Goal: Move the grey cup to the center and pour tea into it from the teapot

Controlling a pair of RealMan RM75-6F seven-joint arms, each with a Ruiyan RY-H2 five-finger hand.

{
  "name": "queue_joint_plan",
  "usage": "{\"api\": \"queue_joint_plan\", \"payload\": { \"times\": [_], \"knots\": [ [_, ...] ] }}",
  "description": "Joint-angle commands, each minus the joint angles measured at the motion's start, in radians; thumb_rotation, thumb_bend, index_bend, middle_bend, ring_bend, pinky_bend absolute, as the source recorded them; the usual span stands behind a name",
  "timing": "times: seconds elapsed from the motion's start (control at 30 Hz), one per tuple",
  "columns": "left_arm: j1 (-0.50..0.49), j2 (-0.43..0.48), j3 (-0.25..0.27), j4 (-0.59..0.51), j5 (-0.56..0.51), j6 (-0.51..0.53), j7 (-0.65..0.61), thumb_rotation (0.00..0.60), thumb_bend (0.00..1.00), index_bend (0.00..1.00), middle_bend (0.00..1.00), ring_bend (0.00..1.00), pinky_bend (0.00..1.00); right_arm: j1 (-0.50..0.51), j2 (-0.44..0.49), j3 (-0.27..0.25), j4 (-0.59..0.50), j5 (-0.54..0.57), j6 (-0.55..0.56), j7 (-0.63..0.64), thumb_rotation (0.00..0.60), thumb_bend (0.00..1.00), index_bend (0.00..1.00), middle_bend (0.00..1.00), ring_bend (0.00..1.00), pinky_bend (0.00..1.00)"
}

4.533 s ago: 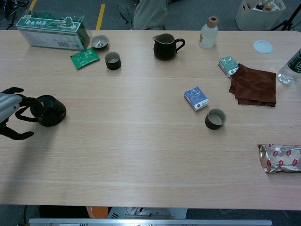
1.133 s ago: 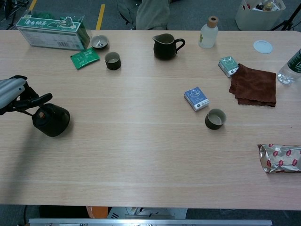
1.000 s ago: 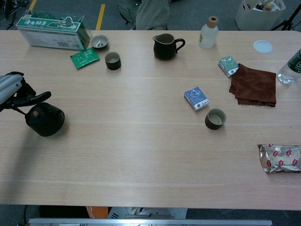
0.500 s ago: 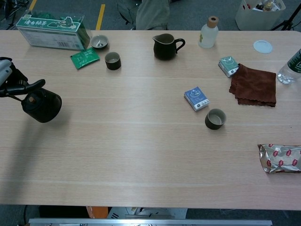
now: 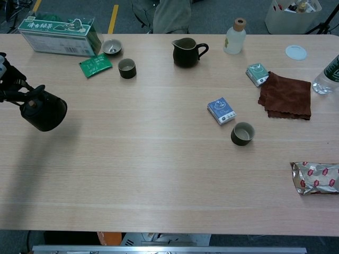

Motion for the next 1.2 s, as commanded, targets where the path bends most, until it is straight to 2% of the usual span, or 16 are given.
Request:
{"api": "queue_joint_plan", "payload": {
  "times": [0.03, 0.1, 0.2, 0.37, 0.67, 0.87, 1.2],
  "knots": [
    [0.002, -0.001, -0.004, -0.002, 0.005, 0.008, -0.005, 0.357, 0.30, 1.00, 1.00, 0.84, 0.06, 0.002, -0.002, -0.003, 0.001, -0.005, -0.002, -0.004, 0.600, 0.20, 0.20, 0.22, 0.09, 0.12],
    [0.003, -0.001, -0.005, -0.003, 0.008, 0.011, -0.006, 0.370, 0.30, 1.00, 1.00, 0.84, 0.06, 0.003, -0.002, -0.005, 0.001, -0.009, -0.004, -0.007, 0.600, 0.20, 0.20, 0.22, 0.09, 0.12],
    [0.005, 0.001, -0.015, -0.010, 0.020, 0.032, -0.009, 0.439, 0.30, 1.00, 1.00, 0.85, 0.06, 0.021, -0.003, -0.014, -0.003, -0.049, -0.015, -0.040, 0.600, 0.20, 0.20, 0.22, 0.09, 0.12],
    [0.007, 0.008, -0.018, -0.025, 0.047, 0.052, -0.006, 0.498, 0.30, 1.00, 1.00, 0.85, 0.06, 0.056, 0.007, -0.021, -0.029, -0.098, -0.042, -0.101, 0.600, 0.20, 0.20, 0.22, 0.09, 0.12],
    [0.012, 0.021, -0.024, -0.054, 0.081, 0.084, 0.003, 0.504, 0.30, 1.00, 1.00, 0.84, 0.06, 0.134, 0.023, -0.027, -0.100, -0.189, -0.108, -0.216, 0.600, 0.20, 0.20, 0.22, 0.09, 0.12],
    [0.014, 0.026, -0.029, -0.059, 0.089, 0.094, 0.002, 0.505, 0.30, 1.00, 1.00, 0.84, 0.06, 0.182, 0.028, -0.029, -0.137, -0.209, -0.171, -0.286, 0.600, 0.20, 0.20, 0.22, 0.09, 0.12],
    [0.024, 0.043, -0.027, -0.075, 0.101, 0.107, 0.001, 0.505, 0.30, 1.00, 1.00, 0.84, 0.06, 0.289, -0.006, -0.040, -0.160, -0.213, -0.349, -0.409, 0.600, 0.20, 0.25, 0.30, 0.11, 0.12]
  ]
}}
